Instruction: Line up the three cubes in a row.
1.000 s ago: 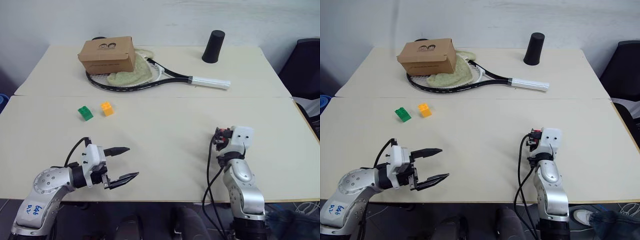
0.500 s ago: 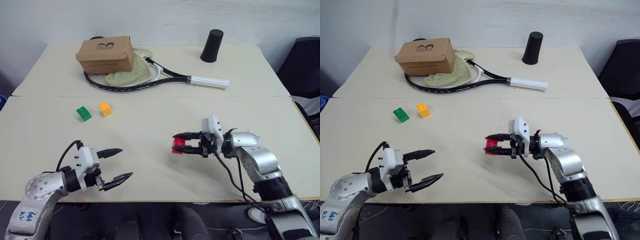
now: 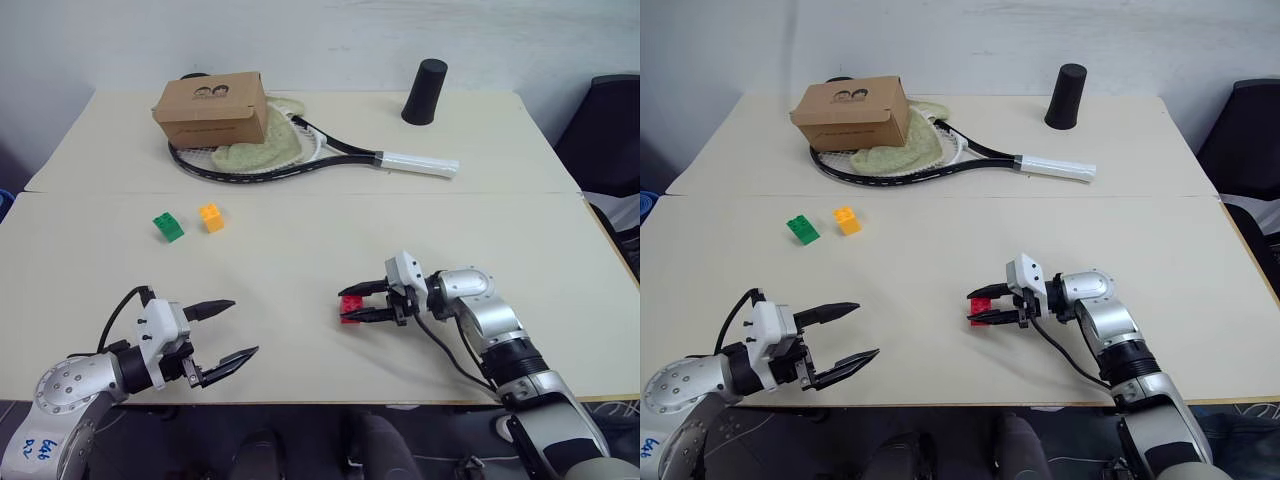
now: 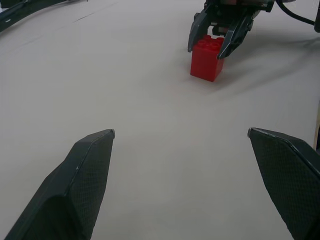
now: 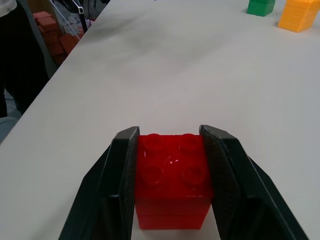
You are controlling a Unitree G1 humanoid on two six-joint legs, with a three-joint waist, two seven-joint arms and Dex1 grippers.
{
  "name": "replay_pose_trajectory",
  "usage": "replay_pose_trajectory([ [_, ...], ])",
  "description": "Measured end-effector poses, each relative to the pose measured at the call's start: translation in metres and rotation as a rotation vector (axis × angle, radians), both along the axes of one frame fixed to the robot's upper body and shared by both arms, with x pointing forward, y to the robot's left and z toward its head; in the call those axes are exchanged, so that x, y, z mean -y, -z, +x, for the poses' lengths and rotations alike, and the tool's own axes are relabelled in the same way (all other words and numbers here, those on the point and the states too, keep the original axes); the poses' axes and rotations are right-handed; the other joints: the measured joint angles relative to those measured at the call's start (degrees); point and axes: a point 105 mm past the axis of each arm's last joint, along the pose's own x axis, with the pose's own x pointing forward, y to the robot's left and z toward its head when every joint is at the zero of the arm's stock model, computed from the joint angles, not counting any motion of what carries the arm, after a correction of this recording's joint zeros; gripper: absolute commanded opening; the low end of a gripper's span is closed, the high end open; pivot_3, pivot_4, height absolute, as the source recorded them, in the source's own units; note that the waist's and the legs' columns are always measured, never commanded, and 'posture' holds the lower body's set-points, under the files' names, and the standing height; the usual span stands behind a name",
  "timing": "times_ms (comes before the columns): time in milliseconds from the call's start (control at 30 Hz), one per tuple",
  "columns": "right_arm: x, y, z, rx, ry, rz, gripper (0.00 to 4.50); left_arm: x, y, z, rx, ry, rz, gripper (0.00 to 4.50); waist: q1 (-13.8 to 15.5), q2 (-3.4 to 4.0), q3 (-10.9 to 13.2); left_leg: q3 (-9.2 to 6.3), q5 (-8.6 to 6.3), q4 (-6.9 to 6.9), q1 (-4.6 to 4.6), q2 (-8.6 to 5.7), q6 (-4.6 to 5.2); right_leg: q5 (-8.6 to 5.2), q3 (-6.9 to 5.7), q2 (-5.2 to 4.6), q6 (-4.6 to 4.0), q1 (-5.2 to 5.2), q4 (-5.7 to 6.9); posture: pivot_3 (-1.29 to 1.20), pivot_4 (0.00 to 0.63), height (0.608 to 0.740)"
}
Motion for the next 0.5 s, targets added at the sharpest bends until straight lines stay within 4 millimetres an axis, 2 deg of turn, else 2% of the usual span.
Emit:
replay_pose_trajectory([
  [133, -0.001, -0.009, -0.001, 0.048, 0.0, 0.051, 3.83, -0.008, -0.003, 0.0, 0.009, -0.031, 0.01, 4.5, -0.04, 0.02, 0.01, 0.01, 0.0, -0.02, -0.01, 0.0, -0.01, 0.0, 0.0, 0.0, 0.0, -0.02, -0.02, 0.0, 0.15, 0.74],
  [200, 0.0, -0.026, -0.001, 0.09, 0.001, 0.106, 4.47, -0.02, -0.003, -0.003, 0.007, -0.08, 0.021, 4.5, -0.08, 0.03, 0.02, 0.0, -0.01, -0.03, -0.02, 0.01, -0.02, 0.0, 0.0, -0.01, -0.01, -0.03, -0.02, 0.0, 0.15, 0.74],
  [300, 0.003, -0.045, 0.0, 0.145, 0.03, 0.164, 4.47, -0.039, 0.001, -0.007, 0.002, -0.168, 0.019, 4.5, -0.04, 0.03, 0.02, -0.01, -0.02, -0.03, -0.01, 0.01, -0.02, -0.01, -0.01, -0.03, -0.01, -0.02, -0.03, 0.0, 0.15, 0.74],
  [367, 0.016, -0.062, -0.001, 0.187, 0.088, 0.214, 4.47, -0.074, 0.012, -0.016, -0.006, -0.348, 0.0, 4.5, 0.04, 0.03, 0.02, -0.02, -0.06, -0.06, -0.04, 0.01, -0.02, -0.02, -0.07, -0.08, -0.03, -0.04, -0.11, 0.0, 0.15, 0.74],
  [500, 0.052, -0.064, -0.009, 0.16, 0.218, 0.331, 4.47, -0.137, 0.026, -0.044, 0.001, -0.702, -0.054, 4.5, 0.29, -0.01, 0.02, -0.07, -0.16, -0.05, -0.14, -0.01, 0.1, -0.02, -0.15, -0.13, -0.03, -0.01, -0.31, 0.0, 0.15, 0.74],
])
